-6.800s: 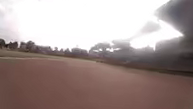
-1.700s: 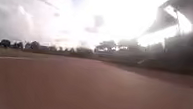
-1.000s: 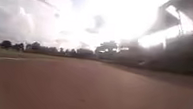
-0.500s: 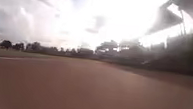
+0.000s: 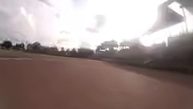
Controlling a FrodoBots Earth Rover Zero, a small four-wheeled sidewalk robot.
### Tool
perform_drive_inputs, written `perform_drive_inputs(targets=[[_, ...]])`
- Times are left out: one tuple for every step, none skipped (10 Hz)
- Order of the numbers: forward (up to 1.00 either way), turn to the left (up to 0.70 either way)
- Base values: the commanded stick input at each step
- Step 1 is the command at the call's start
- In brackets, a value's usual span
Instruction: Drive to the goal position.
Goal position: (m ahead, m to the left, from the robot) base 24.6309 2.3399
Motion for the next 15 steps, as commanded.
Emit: perform_drive_inputs(targets=[[0.70,0.00],[0.70,0.00],[0.70,0.00],[0.70,0.00],[0.70,0.00],[0.70,0.00],[0.70,0.00],[0.70,0.00],[0.70,0.00],[0.70,0.00],[0.70,0.00],[0.70,0.00],[0.70,0.00],[0.70,0.00],[0.70,0.00]])
